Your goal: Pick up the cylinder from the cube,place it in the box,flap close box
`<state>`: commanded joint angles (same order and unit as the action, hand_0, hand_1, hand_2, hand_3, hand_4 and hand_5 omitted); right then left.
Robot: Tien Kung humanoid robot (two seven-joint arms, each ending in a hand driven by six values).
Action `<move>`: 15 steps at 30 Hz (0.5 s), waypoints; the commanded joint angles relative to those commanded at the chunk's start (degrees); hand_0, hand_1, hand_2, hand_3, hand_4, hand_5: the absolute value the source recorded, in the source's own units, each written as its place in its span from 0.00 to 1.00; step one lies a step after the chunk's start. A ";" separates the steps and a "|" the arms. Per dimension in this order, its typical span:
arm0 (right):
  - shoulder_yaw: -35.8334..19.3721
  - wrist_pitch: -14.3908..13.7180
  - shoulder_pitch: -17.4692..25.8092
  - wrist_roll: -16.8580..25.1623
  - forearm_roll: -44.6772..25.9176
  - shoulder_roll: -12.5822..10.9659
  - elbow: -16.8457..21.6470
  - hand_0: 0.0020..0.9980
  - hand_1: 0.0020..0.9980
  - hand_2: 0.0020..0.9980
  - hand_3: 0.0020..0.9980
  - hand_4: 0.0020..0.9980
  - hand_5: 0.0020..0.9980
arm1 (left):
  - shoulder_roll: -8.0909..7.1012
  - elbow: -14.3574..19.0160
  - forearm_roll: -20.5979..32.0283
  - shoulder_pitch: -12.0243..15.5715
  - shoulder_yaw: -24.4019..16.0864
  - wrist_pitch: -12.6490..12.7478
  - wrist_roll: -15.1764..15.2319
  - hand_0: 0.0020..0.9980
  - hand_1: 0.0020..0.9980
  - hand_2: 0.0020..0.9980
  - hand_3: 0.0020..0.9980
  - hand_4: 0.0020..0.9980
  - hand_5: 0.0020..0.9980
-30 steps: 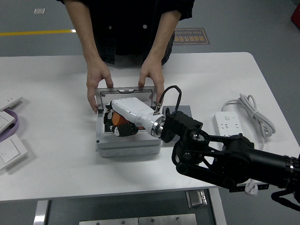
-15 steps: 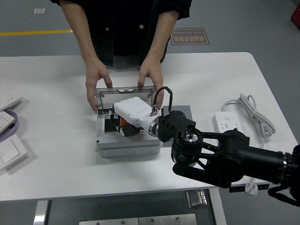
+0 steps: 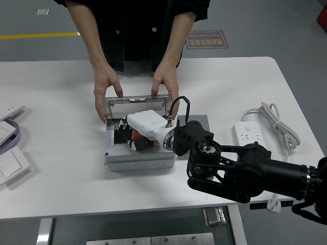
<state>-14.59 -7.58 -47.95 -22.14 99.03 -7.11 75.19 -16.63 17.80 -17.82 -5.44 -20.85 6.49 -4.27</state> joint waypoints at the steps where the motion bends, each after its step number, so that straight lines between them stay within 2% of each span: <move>1: 0.02 0.04 -0.01 -0.05 0.16 0.03 -0.02 0.79 0.70 0.72 0.71 0.61 0.39 | 0.00 0.01 -0.03 -0.01 -0.01 0.00 0.00 0.60 0.51 0.56 0.62 0.72 0.20; 5: 0.01 0.10 0.02 -0.04 0.54 0.08 -0.02 0.79 0.70 0.72 0.71 0.61 0.39 | -0.01 0.06 -0.18 -0.01 -0.10 -0.01 -0.03 0.60 0.51 0.56 0.62 0.72 0.20; 6: -0.02 0.08 0.05 0.00 0.54 0.07 -0.02 0.86 0.74 0.76 0.81 0.70 0.32 | -0.01 0.07 -0.24 -0.01 -0.15 -0.01 -0.03 0.60 0.51 0.56 0.62 0.71 0.20; 11: -0.23 -0.48 0.36 0.56 0.07 -0.06 0.10 0.86 0.74 0.76 0.81 0.70 0.32 | 0.06 0.13 -0.53 -0.02 -0.41 -0.02 -0.05 0.60 0.51 0.56 0.62 0.71 0.20; 12: -0.29 -0.67 0.44 0.76 -0.19 -0.12 0.16 0.89 0.76 0.77 0.82 0.77 0.32 | 0.07 0.14 -0.59 -0.02 -0.46 -0.02 -0.05 0.60 0.51 0.56 0.62 0.71 0.20; 15: -0.79 -1.86 1.03 2.41 -3.24 -0.59 0.51 0.89 0.76 0.77 0.82 0.77 0.32 | 0.08 0.17 -0.85 -0.03 -0.71 -0.03 -0.06 0.60 0.51 0.56 0.62 0.71 0.20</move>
<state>-15.38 -9.43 -46.92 -19.73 95.79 -7.70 75.70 -16.55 17.97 -18.67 -5.47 -21.56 6.45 -4.33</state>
